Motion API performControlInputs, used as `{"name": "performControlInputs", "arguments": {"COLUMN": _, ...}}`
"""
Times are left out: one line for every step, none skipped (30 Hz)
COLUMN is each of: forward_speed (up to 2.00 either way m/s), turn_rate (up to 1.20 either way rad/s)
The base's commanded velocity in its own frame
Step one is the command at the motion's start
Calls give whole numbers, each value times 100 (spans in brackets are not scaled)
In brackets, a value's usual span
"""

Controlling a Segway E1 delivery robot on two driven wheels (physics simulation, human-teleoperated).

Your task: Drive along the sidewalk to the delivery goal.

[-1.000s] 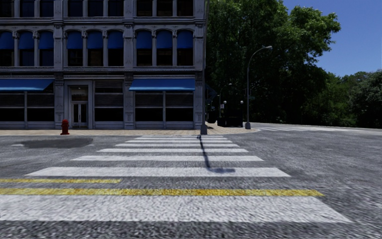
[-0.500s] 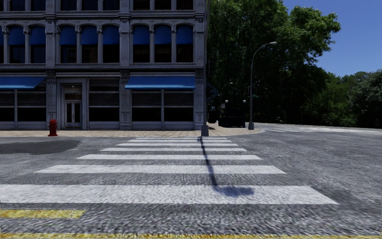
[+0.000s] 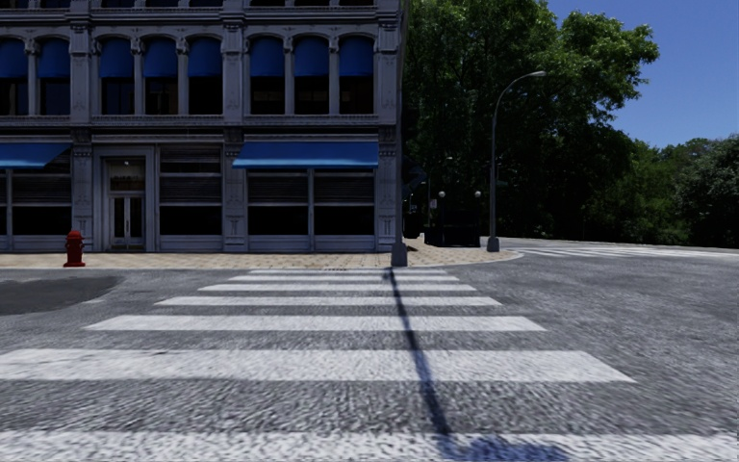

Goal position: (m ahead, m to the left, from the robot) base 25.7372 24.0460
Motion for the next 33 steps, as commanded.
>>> {"name": "performControlInputs", "arguments": {"forward_speed": 170, "turn_rate": 0}}
{"name": "performControlInputs", "arguments": {"forward_speed": 170, "turn_rate": 0}}
{"name": "performControlInputs", "arguments": {"forward_speed": 170, "turn_rate": 0}}
{"name": "performControlInputs", "arguments": {"forward_speed": 170, "turn_rate": 0}}
{"name": "performControlInputs", "arguments": {"forward_speed": 170, "turn_rate": 0}}
{"name": "performControlInputs", "arguments": {"forward_speed": 170, "turn_rate": 0}}
{"name": "performControlInputs", "arguments": {"forward_speed": 170, "turn_rate": 0}}
{"name": "performControlInputs", "arguments": {"forward_speed": 170, "turn_rate": 0}}
{"name": "performControlInputs", "arguments": {"forward_speed": 170, "turn_rate": 0}}
{"name": "performControlInputs", "arguments": {"forward_speed": 170, "turn_rate": 0}}
{"name": "performControlInputs", "arguments": {"forward_speed": 170, "turn_rate": 0}}
{"name": "performControlInputs", "arguments": {"forward_speed": 170, "turn_rate": 0}}
{"name": "performControlInputs", "arguments": {"forward_speed": 170, "turn_rate": 0}}
{"name": "performControlInputs", "arguments": {"forward_speed": 170, "turn_rate": 0}}
{"name": "performControlInputs", "arguments": {"forward_speed": 170, "turn_rate": 0}}
{"name": "performControlInputs", "arguments": {"forward_speed": 170, "turn_rate": 0}}
{"name": "performControlInputs", "arguments": {"forward_speed": 170, "turn_rate": 0}}
{"name": "performControlInputs", "arguments": {"forward_speed": 170, "turn_rate": 0}}
{"name": "performControlInputs", "arguments": {"forward_speed": 171, "turn_rate": 0}}
{"name": "performControlInputs", "arguments": {"forward_speed": 171, "turn_rate": 0}}
{"name": "performControlInputs", "arguments": {"forward_speed": 171, "turn_rate": 0}}
{"name": "performControlInputs", "arguments": {"forward_speed": 171, "turn_rate": 0}}
{"name": "performControlInputs", "arguments": {"forward_speed": 171, "turn_rate": 0}}
{"name": "performControlInputs", "arguments": {"forward_speed": 171, "turn_rate": 0}}
{"name": "performControlInputs", "arguments": {"forward_speed": 171, "turn_rate": 0}}
{"name": "performControlInputs", "arguments": {"forward_speed": 171, "turn_rate": 0}}
{"name": "performControlInputs", "arguments": {"forward_speed": 171, "turn_rate": 0}}
{"name": "performControlInputs", "arguments": {"forward_speed": 171, "turn_rate": 0}}
{"name": "performControlInputs", "arguments": {"forward_speed": 171, "turn_rate": 0}}
{"name": "performControlInputs", "arguments": {"forward_speed": 171, "turn_rate": 0}}
{"name": "performControlInputs", "arguments": {"forward_speed": 171, "turn_rate": 0}}
{"name": "performControlInputs", "arguments": {"forward_speed": 171, "turn_rate": 0}}
{"name": "performControlInputs", "arguments": {"forward_speed": 171, "turn_rate": 0}}
